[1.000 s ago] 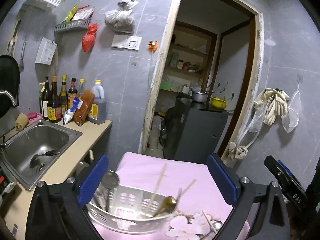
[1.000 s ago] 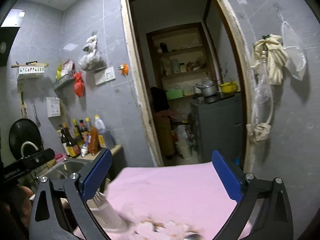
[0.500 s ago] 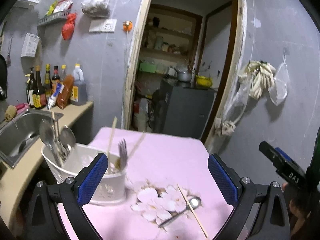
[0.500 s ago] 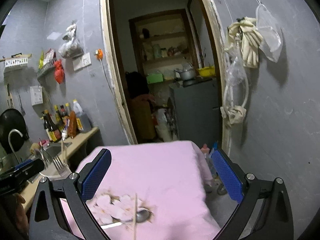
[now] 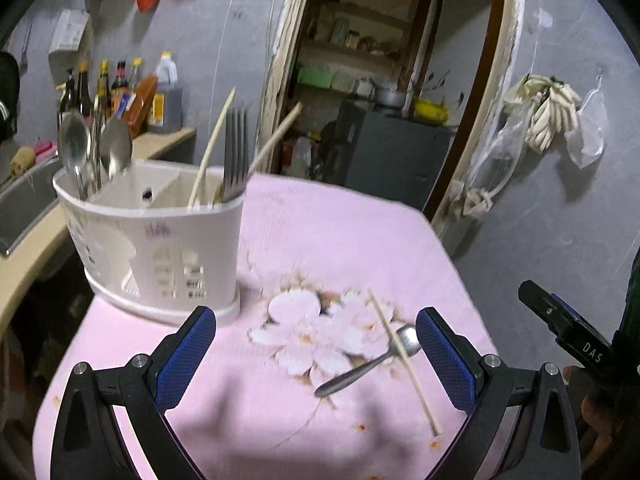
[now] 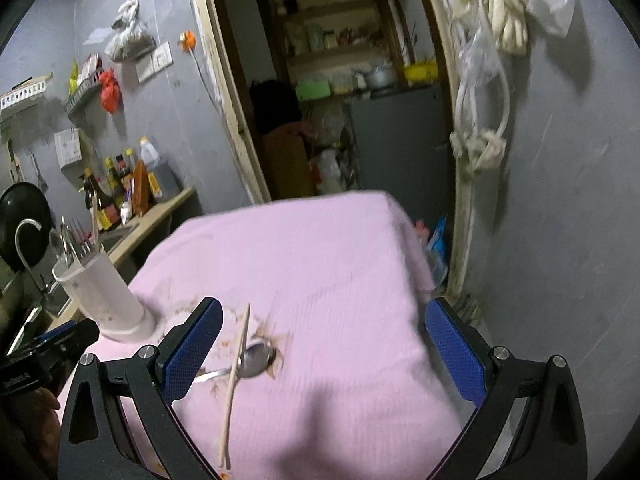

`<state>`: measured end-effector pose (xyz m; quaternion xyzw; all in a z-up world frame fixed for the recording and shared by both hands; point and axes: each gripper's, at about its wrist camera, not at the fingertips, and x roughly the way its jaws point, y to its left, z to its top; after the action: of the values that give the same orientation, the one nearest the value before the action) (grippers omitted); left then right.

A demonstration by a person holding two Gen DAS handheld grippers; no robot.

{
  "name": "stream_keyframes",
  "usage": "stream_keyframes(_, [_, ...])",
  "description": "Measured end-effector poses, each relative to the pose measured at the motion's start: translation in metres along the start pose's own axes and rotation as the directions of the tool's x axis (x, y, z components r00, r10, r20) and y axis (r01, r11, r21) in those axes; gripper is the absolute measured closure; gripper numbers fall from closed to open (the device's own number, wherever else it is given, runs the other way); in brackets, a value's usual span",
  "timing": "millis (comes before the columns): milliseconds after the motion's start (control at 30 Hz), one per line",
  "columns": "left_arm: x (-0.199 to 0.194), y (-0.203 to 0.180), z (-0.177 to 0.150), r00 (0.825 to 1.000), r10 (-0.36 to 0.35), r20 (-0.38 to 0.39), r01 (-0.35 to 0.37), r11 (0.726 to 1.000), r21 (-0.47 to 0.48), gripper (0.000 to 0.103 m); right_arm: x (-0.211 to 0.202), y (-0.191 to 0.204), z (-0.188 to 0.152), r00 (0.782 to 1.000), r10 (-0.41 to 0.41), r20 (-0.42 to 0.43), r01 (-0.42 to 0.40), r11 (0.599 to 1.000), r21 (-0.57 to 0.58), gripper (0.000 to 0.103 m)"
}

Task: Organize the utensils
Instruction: 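Move both open tools back to the last spoon and chopstick, then grasp a chopstick with the left tool while the right tool grasps a spoon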

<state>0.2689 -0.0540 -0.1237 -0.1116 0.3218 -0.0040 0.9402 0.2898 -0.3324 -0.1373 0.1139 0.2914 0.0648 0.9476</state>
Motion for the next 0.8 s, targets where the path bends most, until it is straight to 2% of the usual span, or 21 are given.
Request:
stream_keyframes(167, [0.016, 0.010, -0.017, 0.998, 0.004, -0.057, -0.007, 0.999, -0.044, 0.002, 0.025, -0.002, -0.019, 0.997, 0.042, -0.069, -0.041, 0.999, 0.009, 0.003])
stream_keyframes(400, [0.027, 0.011, -0.026, 0.996, -0.013, -0.087, 0.009, 0.999, -0.044, 0.002, 0.050, -0.002, -0.034, 0.984, 0.096, -0.152, -0.092, 0.995, 0.032, 0.005])
stream_keyframes(567, [0.038, 0.006, -0.023, 0.995, -0.039, -0.088, 0.038, 0.999, -0.018, 0.004, 0.066, 0.003, -0.043, 0.966, 0.140, -0.216, -0.134, 0.990, 0.042, 0.029])
stream_keyframes(600, [0.040, 0.004, -0.022, 0.995, -0.044, -0.088, 0.043, 0.999, -0.010, 0.005, 0.069, 0.005, -0.045, 0.963, 0.149, -0.225, -0.144, 0.989, 0.040, 0.038])
stream_keyframes(733, [0.051, -0.003, -0.017, 0.992, -0.070, -0.104, 0.073, 0.997, 0.022, 0.017, 0.077, 0.011, -0.048, 0.953, 0.172, -0.251, -0.167, 0.985, 0.039, 0.056])
stream_keyframes(800, [0.059, -0.006, -0.014, 0.990, -0.089, -0.113, 0.093, 0.995, 0.024, 0.026, 0.081, 0.011, -0.047, 0.948, 0.182, -0.262, -0.175, 0.983, 0.048, 0.062])
